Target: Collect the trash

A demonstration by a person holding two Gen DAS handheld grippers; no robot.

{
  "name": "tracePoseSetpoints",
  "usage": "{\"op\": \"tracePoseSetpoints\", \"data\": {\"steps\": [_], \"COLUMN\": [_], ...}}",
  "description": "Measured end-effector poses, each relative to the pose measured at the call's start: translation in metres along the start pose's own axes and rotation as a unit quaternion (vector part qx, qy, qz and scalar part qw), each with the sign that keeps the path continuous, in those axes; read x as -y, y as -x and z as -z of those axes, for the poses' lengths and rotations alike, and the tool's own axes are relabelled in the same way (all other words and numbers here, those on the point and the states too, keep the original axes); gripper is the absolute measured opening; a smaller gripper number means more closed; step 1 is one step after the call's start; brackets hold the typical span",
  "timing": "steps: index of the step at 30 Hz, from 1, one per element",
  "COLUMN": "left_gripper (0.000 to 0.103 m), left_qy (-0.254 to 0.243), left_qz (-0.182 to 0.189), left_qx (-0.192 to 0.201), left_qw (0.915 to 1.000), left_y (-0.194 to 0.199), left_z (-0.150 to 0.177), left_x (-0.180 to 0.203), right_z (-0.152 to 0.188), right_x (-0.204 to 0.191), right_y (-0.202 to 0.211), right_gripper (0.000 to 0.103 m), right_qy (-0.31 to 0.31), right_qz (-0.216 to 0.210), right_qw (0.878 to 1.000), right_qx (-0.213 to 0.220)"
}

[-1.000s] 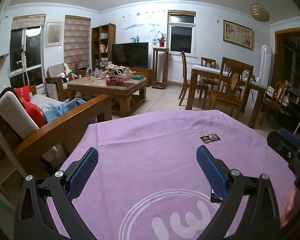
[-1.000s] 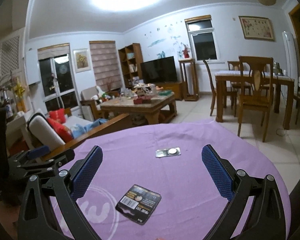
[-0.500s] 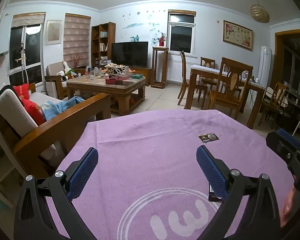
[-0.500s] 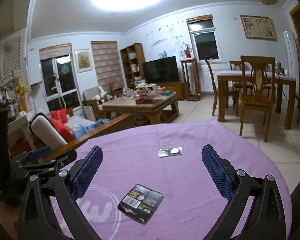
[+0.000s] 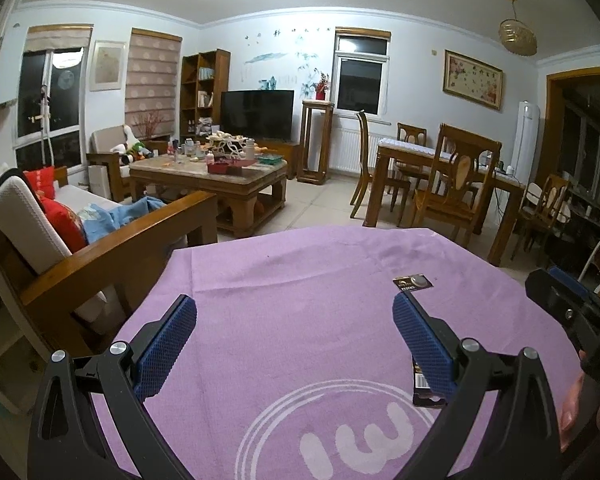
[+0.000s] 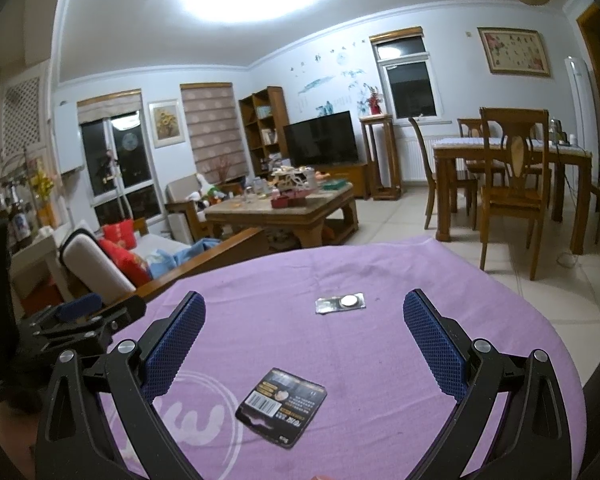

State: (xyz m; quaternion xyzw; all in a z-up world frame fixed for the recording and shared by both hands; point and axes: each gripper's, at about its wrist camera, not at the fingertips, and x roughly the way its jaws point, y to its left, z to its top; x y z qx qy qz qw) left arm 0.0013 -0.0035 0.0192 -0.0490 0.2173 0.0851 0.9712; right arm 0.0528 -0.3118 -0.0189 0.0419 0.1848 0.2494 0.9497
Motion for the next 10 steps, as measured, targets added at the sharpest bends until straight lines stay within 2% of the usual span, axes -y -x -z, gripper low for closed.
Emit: {"op": "tracePoseSetpoints", "data": {"steps": [10], "left_gripper": [0.098], "left_qy": [0.000], "left_qz": [-0.012], "left_qx": [-0.002], "left_qw": [0.9999], "left_y": [0.0037], "left_z": [0.0004], "left_x": [0.0045], "right_z": [0.0009], "right_x": [-0.0026], "right_y": [0.0000], "right_gripper": [0.098], "right_qy": [-0.001], "right_qz": [0.000], "right_qw": [1.000], "right_qx": [0.001]}}
